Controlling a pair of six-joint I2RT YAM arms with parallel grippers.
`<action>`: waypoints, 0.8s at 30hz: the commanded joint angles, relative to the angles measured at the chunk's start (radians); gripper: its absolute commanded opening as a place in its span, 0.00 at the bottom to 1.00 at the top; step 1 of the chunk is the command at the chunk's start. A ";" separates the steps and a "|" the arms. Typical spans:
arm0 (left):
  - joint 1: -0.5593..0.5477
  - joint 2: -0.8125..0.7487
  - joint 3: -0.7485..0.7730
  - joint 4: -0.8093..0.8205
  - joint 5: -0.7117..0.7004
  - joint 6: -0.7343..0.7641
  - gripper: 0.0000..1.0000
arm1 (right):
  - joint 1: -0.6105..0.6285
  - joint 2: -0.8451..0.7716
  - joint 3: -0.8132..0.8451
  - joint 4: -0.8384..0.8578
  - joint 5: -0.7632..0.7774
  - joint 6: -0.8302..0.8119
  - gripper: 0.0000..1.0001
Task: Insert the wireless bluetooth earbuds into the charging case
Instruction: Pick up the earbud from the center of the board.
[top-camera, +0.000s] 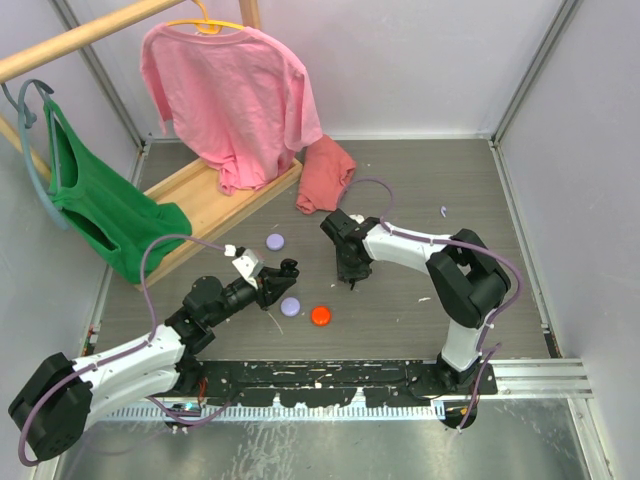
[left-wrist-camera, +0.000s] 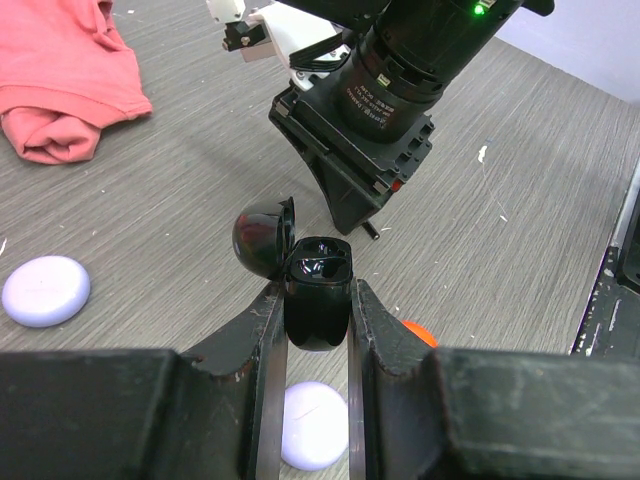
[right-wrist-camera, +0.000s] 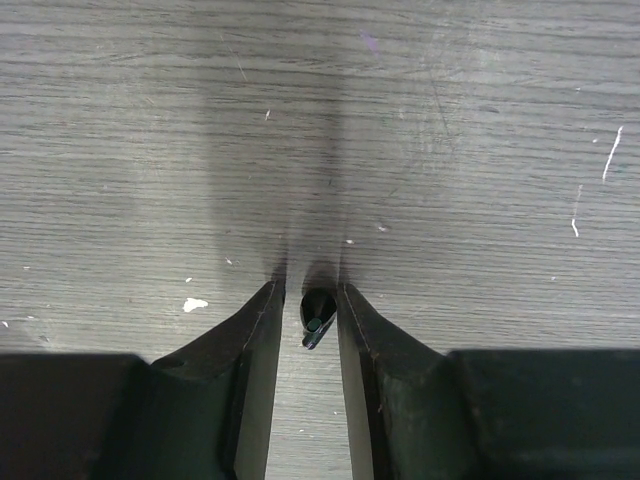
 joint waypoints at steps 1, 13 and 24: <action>-0.001 -0.016 0.004 0.036 0.009 0.011 0.00 | 0.002 0.002 0.020 -0.011 -0.003 0.024 0.34; -0.002 -0.012 0.000 0.050 0.008 0.005 0.00 | 0.006 -0.049 -0.006 0.004 0.005 0.014 0.18; -0.001 -0.025 -0.028 0.164 -0.030 0.005 0.00 | 0.070 -0.224 0.008 0.078 0.111 -0.040 0.15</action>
